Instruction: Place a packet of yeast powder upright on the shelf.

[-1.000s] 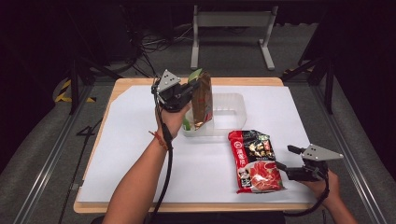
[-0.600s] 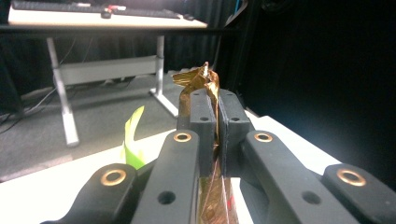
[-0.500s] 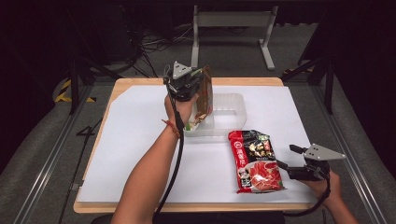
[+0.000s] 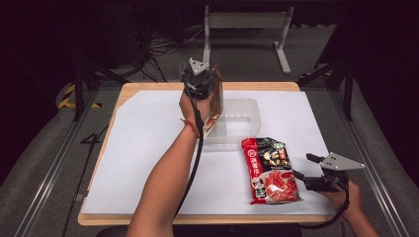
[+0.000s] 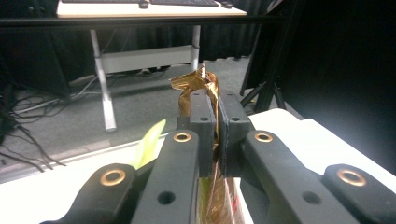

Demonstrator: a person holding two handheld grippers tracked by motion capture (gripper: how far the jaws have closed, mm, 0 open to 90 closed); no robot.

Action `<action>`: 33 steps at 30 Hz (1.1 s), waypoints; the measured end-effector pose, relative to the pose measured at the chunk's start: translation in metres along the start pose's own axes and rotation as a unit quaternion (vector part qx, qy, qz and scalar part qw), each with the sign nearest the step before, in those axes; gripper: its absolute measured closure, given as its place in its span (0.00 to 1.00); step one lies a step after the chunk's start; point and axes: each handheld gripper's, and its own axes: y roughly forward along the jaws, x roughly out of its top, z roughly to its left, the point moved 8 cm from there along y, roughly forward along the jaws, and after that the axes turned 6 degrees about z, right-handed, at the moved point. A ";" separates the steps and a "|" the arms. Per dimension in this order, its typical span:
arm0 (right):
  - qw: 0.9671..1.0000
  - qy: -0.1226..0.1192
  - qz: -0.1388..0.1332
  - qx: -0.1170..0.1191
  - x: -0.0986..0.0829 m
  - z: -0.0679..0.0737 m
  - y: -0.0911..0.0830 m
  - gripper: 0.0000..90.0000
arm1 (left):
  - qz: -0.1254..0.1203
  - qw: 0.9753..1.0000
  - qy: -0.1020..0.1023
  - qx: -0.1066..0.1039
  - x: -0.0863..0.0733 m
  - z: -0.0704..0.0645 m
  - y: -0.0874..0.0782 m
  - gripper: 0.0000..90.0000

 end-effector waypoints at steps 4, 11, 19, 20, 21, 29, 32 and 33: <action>1.000 0.001 0.002 0.000 -0.001 -0.001 0.000 0.24 | 0.007 1.000 0.013 -0.015 -0.006 -0.011 0.003 0.95; 1.000 0.000 0.003 0.001 -0.001 0.000 0.001 0.24 | 0.024 0.999 0.032 -0.036 -0.020 -0.020 0.007 0.93; 1.000 -0.002 0.003 0.001 0.000 0.000 0.001 0.24 | 0.040 0.996 0.054 -0.062 -0.036 -0.021 0.002 0.92; 1.000 -0.001 0.004 0.000 0.000 0.000 0.001 0.24 | 0.040 0.996 0.054 -0.064 -0.037 -0.021 0.002 0.92; 1.000 -0.001 0.003 0.000 0.000 0.000 0.001 0.24 | 0.038 0.996 0.056 -0.065 -0.038 -0.021 0.001 0.92; 1.000 -0.001 0.003 0.002 0.000 0.001 0.001 0.24 | 0.044 0.993 0.076 -0.080 -0.050 -0.024 -0.006 0.92; 1.000 -0.001 0.004 0.000 0.000 0.001 0.001 0.24 | 0.043 0.992 0.079 -0.087 -0.052 -0.024 -0.009 0.92; 1.000 -0.001 0.004 0.000 0.000 0.001 0.001 0.24 | 0.042 0.992 0.080 -0.088 -0.053 -0.024 -0.010 0.92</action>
